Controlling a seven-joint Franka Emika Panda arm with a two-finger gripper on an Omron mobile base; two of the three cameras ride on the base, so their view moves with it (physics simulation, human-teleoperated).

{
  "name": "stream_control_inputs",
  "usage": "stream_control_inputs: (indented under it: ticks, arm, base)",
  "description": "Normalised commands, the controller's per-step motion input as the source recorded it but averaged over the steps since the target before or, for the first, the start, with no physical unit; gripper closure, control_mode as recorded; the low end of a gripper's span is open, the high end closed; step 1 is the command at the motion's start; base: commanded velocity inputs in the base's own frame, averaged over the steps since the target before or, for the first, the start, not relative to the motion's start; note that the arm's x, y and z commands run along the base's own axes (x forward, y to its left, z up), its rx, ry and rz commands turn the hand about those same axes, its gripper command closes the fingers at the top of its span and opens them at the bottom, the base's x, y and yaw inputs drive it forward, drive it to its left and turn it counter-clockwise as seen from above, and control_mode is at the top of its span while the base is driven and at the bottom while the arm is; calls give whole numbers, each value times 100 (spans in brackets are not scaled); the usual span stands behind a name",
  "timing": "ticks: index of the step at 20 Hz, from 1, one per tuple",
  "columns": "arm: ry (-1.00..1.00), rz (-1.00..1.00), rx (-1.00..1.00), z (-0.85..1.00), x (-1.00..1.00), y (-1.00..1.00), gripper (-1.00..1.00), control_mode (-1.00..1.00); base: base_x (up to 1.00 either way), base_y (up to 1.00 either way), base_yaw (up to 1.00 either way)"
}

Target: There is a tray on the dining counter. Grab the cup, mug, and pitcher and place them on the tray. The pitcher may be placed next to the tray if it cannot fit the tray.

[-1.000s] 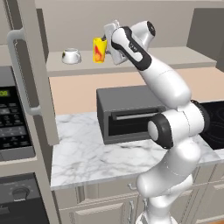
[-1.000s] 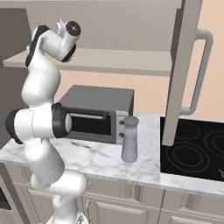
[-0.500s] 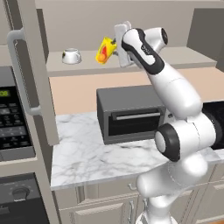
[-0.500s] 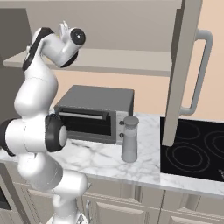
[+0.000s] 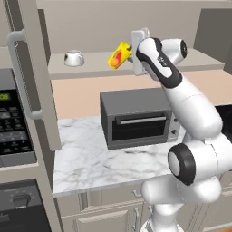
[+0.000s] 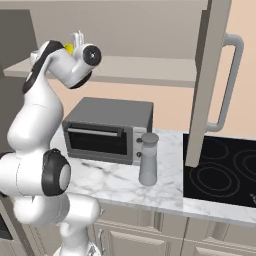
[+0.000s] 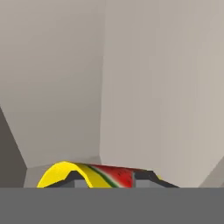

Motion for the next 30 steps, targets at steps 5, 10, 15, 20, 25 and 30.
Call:
stream_control_inputs:
  ticks: [5, 10, 15, 20, 25, 30]
  arm:
    - [0, -6, 0, 0, -53, -50, 100, -100]
    - [0, -7, -1, 0, -77, -51, 100, -100]
    - [3, -7, -4, 0, -86, -43, 100, -100]
    - [13, -4, -14, 0, -88, -25, 100, -100]
    - [20, 0, -33, 0, -81, -2, 100, -100]
    - [23, 0, -32, 0, -64, 0, 100, -100]
  base:
    - [0, 0, 0]
    - [0, 0, 0]
    - [0, 0, 0]
    - [0, 0, 0]
    - [0, 0, 0]
    - [0, 0, 0]
